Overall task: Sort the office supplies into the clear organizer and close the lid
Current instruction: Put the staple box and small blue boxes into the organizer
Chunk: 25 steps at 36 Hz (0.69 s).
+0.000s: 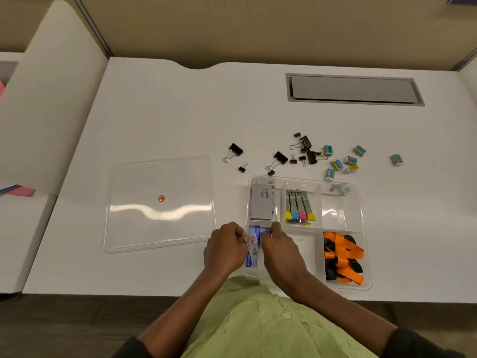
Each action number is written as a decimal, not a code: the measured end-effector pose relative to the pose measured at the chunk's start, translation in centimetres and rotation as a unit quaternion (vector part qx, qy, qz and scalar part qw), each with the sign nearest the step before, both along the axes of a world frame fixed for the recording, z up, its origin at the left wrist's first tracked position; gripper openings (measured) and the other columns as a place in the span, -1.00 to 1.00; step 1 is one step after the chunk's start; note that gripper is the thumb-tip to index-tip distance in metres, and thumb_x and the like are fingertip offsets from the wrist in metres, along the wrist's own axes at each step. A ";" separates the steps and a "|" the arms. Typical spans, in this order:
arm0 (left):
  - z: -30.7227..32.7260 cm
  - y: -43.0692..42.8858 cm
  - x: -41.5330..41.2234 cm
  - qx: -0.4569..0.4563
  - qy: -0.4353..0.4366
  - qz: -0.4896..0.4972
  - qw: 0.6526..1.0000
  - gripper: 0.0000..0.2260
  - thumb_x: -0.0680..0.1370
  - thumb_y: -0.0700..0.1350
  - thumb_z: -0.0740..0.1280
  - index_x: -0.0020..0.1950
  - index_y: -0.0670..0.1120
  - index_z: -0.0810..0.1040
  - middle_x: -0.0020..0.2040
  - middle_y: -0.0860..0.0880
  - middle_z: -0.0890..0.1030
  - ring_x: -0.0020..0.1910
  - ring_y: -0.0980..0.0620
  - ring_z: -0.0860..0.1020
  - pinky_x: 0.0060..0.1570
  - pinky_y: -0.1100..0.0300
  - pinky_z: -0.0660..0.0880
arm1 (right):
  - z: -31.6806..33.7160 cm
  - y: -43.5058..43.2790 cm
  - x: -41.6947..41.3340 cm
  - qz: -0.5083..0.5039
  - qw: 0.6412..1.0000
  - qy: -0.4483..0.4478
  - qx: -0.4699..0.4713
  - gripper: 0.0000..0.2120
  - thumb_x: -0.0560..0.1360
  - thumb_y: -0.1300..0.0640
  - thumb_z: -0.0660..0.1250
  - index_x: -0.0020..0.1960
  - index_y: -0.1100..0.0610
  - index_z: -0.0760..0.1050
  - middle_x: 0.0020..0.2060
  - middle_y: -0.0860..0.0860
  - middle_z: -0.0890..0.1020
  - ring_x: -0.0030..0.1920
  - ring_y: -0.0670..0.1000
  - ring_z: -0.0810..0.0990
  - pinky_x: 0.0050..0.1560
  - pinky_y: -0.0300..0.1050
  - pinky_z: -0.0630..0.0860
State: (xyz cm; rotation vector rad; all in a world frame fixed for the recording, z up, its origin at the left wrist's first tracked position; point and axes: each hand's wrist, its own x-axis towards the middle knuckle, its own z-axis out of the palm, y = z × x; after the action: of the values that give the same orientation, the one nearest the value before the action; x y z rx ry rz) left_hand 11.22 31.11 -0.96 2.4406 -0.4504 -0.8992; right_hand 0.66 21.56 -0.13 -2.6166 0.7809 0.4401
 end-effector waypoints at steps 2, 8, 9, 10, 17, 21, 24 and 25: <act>0.0 0.0 0.0 -0.002 0.002 0.004 1.000 -0.98 0.61 -0.04 0.41 0.01 0.05 0.63 -0.04 0.09 0.70 -0.08 0.06 0.65 -0.03 0.09 0.63 | 0.2 -0.1 0.2 0.025 1.000 0.007 -0.014 -0.65 0.49 0.20 0.49 0.25 0.22 0.56 0.30 0.25 0.51 0.03 0.15 0.66 0.04 0.01 0.64; -0.1 0.1 0.3 -0.008 0.015 0.015 1.000 -0.92 0.59 -0.07 0.42 -0.07 0.10 0.58 -0.11 0.15 0.64 -0.08 0.08 0.65 -0.03 0.05 0.66 | 2.1 -1.9 1.3 0.047 0.999 -0.002 -0.026 -0.73 0.54 0.24 0.41 0.23 0.18 0.57 0.18 0.15 0.59 0.06 0.07 0.62 0.16 -0.06 0.60; -0.1 0.2 0.3 -0.009 0.016 0.017 1.000 -0.91 0.59 -0.07 0.42 -0.08 0.11 0.58 -0.13 0.16 0.63 -0.08 0.08 0.65 -0.04 0.05 0.65 | 2.6 -2.6 1.9 0.044 0.998 -0.026 -0.042 -0.77 0.52 0.28 0.40 0.17 0.16 0.60 0.09 0.12 0.63 -0.02 0.05 0.64 0.11 -0.07 0.63; -0.2 0.2 0.3 -0.011 0.017 0.020 1.000 -0.91 0.59 -0.06 0.43 -0.08 0.11 0.58 -0.14 0.17 0.62 -0.09 0.09 0.64 -0.05 0.06 0.65 | 3.2 -3.5 2.7 0.036 0.996 -0.056 -0.061 -0.81 0.52 0.29 0.39 0.11 0.14 0.62 0.00 0.09 0.65 -0.10 0.02 0.64 0.03 -0.08 0.65; 0.0 0.1 0.2 -0.011 0.009 0.033 0.999 -0.97 0.58 -0.07 0.44 -0.06 0.05 0.64 -0.09 0.12 0.69 -0.10 0.10 0.63 -0.09 0.12 0.62 | 5.4 -11.6 11.3 -0.084 0.986 -0.084 -0.120 -0.54 0.51 -0.28 0.35 -0.02 0.14 0.51 -0.18 0.05 0.60 -0.15 0.10 0.61 -0.21 -0.06 0.49; 0.1 0.0 0.0 -0.004 0.002 0.044 0.999 -0.95 0.58 -0.05 0.44 -0.07 0.07 0.62 -0.08 0.11 0.69 -0.10 0.09 0.64 -0.10 0.14 0.60 | 3.6 -14.4 14.8 -0.097 0.991 0.068 -0.062 -0.20 0.33 -0.53 0.32 0.14 0.17 0.50 -0.05 0.09 0.55 0.08 0.19 0.61 -0.12 0.01 0.44; 0.0 0.0 -0.1 0.001 0.003 0.050 0.999 -0.97 0.58 -0.04 0.44 -0.06 0.06 0.64 -0.07 0.11 0.70 -0.11 0.11 0.62 -0.15 0.18 0.54 | 1.6 -15.2 15.6 -0.107 0.987 0.117 -0.011 -0.09 0.23 -0.57 0.37 0.23 0.16 0.49 0.07 0.12 0.59 0.15 0.22 0.59 -0.01 0.06 0.47; 0.0 0.0 -0.1 0.002 0.003 0.052 0.999 -0.97 0.58 -0.05 0.44 -0.06 0.06 0.64 -0.07 0.11 0.70 -0.11 0.11 0.62 -0.15 0.19 0.53 | 1.1 -15.3 15.8 -0.113 0.986 0.121 0.001 -0.09 0.21 -0.56 0.40 0.23 0.15 0.50 0.06 0.12 0.59 0.15 0.22 0.59 -0.01 0.06 0.48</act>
State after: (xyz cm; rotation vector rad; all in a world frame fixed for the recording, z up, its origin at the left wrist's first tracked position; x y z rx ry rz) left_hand 11.14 31.12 -1.00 2.4395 -0.3154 -0.8646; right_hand 16.47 6.28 0.96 -2.4628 1.1398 0.6991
